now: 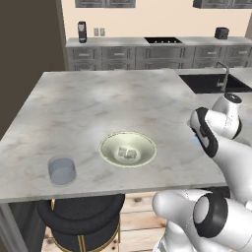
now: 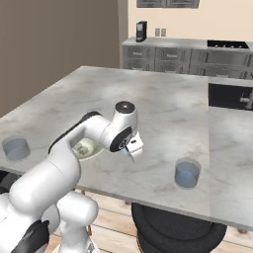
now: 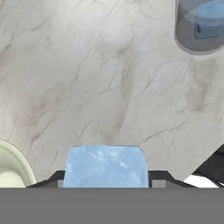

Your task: There are four ice cubes in the ice bowl. Place two ice cubes in each glass of water.

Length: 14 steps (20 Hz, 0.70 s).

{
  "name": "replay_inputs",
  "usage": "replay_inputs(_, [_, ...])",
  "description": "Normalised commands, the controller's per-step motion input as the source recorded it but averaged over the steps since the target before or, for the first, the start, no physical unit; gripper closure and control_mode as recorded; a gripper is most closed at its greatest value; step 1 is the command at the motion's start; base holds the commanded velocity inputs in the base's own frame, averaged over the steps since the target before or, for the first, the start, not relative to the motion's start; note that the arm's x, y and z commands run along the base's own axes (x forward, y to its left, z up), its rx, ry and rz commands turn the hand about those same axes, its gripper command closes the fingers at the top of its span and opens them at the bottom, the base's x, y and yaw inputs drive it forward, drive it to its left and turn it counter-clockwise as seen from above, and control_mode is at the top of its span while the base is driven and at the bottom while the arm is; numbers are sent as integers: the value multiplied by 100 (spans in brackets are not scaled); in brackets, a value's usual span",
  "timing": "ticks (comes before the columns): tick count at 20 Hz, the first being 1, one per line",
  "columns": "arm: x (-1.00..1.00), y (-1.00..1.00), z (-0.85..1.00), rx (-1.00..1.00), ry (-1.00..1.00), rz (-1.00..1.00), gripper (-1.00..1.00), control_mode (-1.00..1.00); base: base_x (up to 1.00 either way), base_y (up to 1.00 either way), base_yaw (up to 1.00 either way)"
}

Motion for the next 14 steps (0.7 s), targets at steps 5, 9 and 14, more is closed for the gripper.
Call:
replay_inputs(5, [0, -100, 4, -6, 3, -12, 100, -100, 0, 0, 0])
replay_inputs(9, [0, -100, 6, -2, 9, -5, 100, -100, 0, 0, 0])
replay_inputs(14, [0, -100, 14, 0, 7, 0, 100, -100, 0, 0, 0])
